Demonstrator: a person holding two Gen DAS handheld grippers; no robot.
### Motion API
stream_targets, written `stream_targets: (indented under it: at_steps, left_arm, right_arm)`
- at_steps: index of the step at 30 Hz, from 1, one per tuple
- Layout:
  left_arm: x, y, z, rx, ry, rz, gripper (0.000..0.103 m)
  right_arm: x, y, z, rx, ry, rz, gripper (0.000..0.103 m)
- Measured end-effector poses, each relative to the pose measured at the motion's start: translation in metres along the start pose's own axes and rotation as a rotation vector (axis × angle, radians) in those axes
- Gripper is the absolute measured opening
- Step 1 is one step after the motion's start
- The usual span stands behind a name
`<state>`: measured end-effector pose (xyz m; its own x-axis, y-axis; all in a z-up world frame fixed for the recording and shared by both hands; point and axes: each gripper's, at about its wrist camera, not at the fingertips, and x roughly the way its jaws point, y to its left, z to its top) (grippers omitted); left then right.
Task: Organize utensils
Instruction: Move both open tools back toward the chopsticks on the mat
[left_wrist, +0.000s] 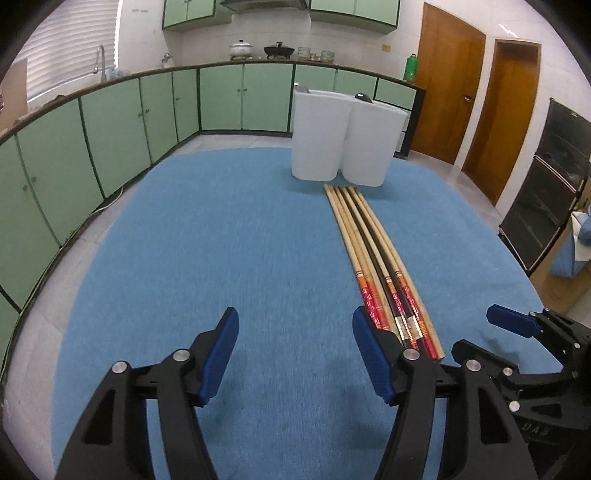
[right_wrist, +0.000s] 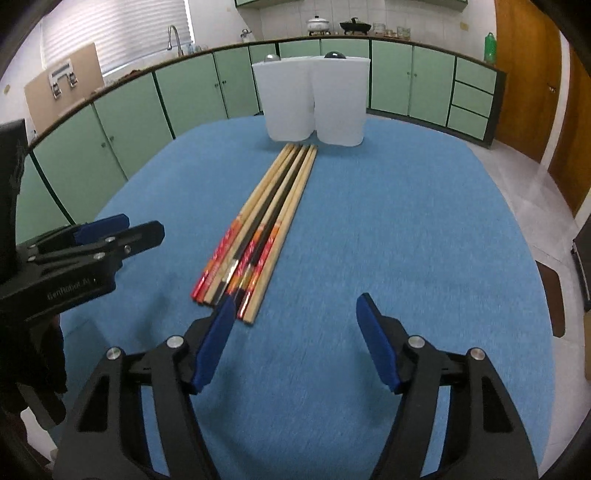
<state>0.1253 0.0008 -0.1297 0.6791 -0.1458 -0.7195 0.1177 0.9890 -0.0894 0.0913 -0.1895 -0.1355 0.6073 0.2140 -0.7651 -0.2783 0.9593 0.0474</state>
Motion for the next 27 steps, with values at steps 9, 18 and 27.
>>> stream_targets:
  at_steps: [9,18,27]
  left_arm:
    - [0.009,-0.003,-0.015,-0.012,0.011,0.024,0.063]
    - [0.011,-0.001,-0.017,-0.014,0.014,0.034,0.063]
    - [0.009,-0.005,-0.018,0.009,0.003,0.039,0.063]
  right_arm:
    - [0.013,-0.001,-0.003,0.003,0.033,-0.028,0.062]
    - [0.017,-0.004,-0.003,0.03,0.037,-0.094,0.059]
    - [0.012,-0.013,-0.005,0.066,0.021,-0.033,0.058]
